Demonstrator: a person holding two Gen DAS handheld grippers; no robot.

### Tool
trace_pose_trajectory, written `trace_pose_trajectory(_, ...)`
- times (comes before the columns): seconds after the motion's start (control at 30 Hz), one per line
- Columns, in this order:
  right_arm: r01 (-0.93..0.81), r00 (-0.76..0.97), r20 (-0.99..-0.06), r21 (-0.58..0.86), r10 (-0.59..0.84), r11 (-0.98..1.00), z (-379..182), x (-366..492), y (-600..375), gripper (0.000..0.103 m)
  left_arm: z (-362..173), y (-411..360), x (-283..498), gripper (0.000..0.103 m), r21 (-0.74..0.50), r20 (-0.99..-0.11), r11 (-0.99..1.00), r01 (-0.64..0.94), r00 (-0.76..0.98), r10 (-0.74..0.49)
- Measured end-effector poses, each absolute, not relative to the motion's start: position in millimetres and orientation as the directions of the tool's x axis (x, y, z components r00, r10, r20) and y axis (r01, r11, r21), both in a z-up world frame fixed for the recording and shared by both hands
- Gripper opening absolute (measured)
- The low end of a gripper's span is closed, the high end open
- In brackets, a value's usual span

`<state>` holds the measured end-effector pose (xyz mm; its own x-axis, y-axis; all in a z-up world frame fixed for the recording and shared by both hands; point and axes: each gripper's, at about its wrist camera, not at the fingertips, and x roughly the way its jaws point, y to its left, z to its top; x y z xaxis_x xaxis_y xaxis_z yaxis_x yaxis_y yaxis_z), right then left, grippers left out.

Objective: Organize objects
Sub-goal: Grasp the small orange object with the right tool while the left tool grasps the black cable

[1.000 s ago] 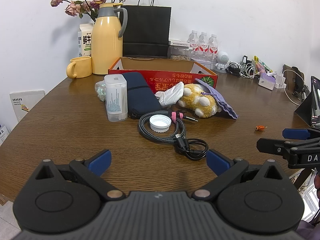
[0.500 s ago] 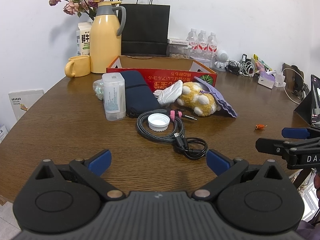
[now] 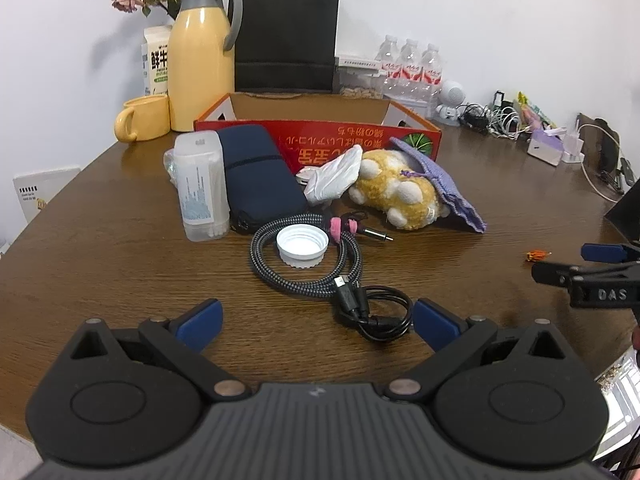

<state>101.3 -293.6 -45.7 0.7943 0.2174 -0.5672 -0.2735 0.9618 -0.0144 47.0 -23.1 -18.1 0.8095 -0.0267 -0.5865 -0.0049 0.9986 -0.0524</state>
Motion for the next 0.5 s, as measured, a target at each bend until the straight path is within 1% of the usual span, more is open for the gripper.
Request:
trace_pose_trajectory(0.07, -0.274, 0.784, -0.581, -0.011, 0.217, 0.962, -51, 113, -298, 0.076, -20, -26, 51, 0.103, -0.055, -0.595, 0.998, -0.012, 0.803, -0.023)
trace_pose_trajectory(0.13, -0.282, 0.774, -0.59, 0.004, 0.23, 0.959, -54, 121, -300, 0.076, -21, -29, 55, 0.103, -0.055, -0.602, 0.998, -0.021, 0.798, -0.016)
trace_pose_trajectory(0.17, -0.287, 0.77, -0.592, 0.011, 0.237, 0.958, -55, 123, -300, 0.074, -21, -31, 56, 0.103, -0.056, -0.604, 0.998, -0.025, 0.797, -0.014)
trace_pose_trajectory(0.2, -0.291, 0.767, -0.592, 0.02, 0.246, 0.956, -56, 125, -300, 0.065, -21, -33, 57, 0.103, -0.057, -0.607, 0.998, -0.03, 0.795, -0.011)
trace_pose_trajectory(0.23, -0.295, 0.76, -0.597, 0.035, 0.257, 0.955, -58, 127, -300, 0.059, -22, -35, 58, 0.103, -0.057, -0.607, 0.998, -0.035, 0.795, -0.007)
trace_pose_trajectory(0.3, -0.292, 0.772, -0.583, 0.027, 0.252, 0.956, -60, 127, -299, 0.044, -22, -39, 60, 0.103, -0.058, -0.608, 0.997, -0.04, 0.794, -0.004)
trace_pose_trajectory(0.33, -0.298, 0.773, -0.579, 0.03, 0.26, 0.954, -60, 127, -300, 0.04, -22, -41, 61, 0.103, -0.059, -0.609, 0.997, -0.04, 0.793, -0.004)
trace_pose_trajectory(0.5, -0.329, 0.77, -0.566, 0.041, 0.294, 0.943, -59, 125, -304, 0.04, -24, -52, 67, 0.103, -0.054, -0.621, 0.997, -0.06, 0.784, 0.013)
